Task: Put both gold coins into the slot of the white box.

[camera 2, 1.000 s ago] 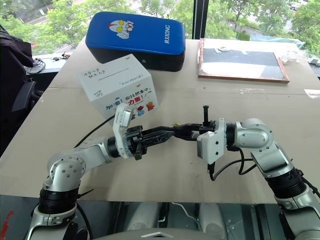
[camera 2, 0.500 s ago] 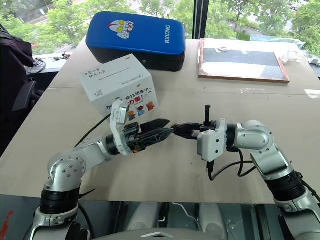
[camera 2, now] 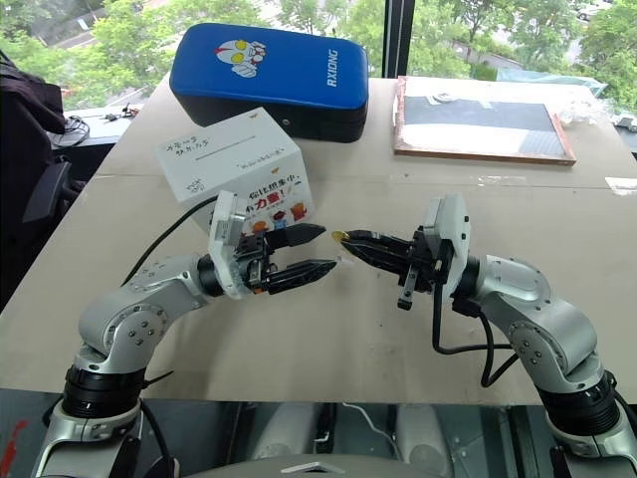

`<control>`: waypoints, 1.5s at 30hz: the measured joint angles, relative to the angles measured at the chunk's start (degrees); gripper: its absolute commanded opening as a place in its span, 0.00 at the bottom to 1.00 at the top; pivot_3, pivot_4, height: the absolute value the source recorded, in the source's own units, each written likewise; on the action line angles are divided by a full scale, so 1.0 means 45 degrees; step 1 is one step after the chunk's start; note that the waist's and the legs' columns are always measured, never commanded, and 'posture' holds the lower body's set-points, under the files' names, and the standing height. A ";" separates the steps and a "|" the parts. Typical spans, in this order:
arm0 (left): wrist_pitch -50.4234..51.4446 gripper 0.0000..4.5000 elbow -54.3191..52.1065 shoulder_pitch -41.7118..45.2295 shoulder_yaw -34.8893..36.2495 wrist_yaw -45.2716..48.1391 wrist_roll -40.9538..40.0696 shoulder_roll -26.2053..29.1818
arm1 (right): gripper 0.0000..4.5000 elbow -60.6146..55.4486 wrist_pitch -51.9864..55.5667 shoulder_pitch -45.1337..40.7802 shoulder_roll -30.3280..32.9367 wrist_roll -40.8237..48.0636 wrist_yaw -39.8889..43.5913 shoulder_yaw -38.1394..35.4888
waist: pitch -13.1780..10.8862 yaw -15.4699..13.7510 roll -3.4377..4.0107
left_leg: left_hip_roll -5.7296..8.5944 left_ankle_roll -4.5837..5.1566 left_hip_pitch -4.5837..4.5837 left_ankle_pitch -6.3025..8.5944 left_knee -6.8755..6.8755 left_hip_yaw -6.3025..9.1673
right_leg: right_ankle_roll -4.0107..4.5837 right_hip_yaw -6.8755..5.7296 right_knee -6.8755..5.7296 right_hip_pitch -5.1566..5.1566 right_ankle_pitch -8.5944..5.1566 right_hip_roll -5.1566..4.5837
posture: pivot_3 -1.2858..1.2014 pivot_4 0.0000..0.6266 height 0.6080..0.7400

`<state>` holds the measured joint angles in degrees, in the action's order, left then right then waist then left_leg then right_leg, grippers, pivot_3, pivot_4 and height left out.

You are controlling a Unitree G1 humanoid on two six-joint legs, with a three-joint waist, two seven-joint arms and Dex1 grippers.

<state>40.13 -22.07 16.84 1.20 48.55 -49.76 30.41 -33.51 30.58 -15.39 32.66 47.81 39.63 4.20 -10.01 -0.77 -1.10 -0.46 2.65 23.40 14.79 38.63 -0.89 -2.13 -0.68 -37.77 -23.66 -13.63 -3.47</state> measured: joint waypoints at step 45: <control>0.1850 0.54 -0.0479 -0.0181 0.0748 0.0359 -0.3822 -0.0124 | 0.00 -0.0921 0.2047 0.0216 0.0142 0.2699 -0.0094 -0.0440 | 0.0000 0.0016 0.0000 | 0.0004 0.0002 0.0000 0.0001 0.0002 0.0001 | -0.0005 0.0004 0.0000 0.0001 -0.0001 0.0082 | 0.52 0.24 1.00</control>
<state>48.45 -24.23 16.03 4.56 50.17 -66.95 29.85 -37.66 39.79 -14.42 33.30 59.96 39.21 2.22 -10.01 -0.70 -1.11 -0.45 2.66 23.40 14.79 38.64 -0.89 -2.15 -0.66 -37.77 -23.66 -13.64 -3.09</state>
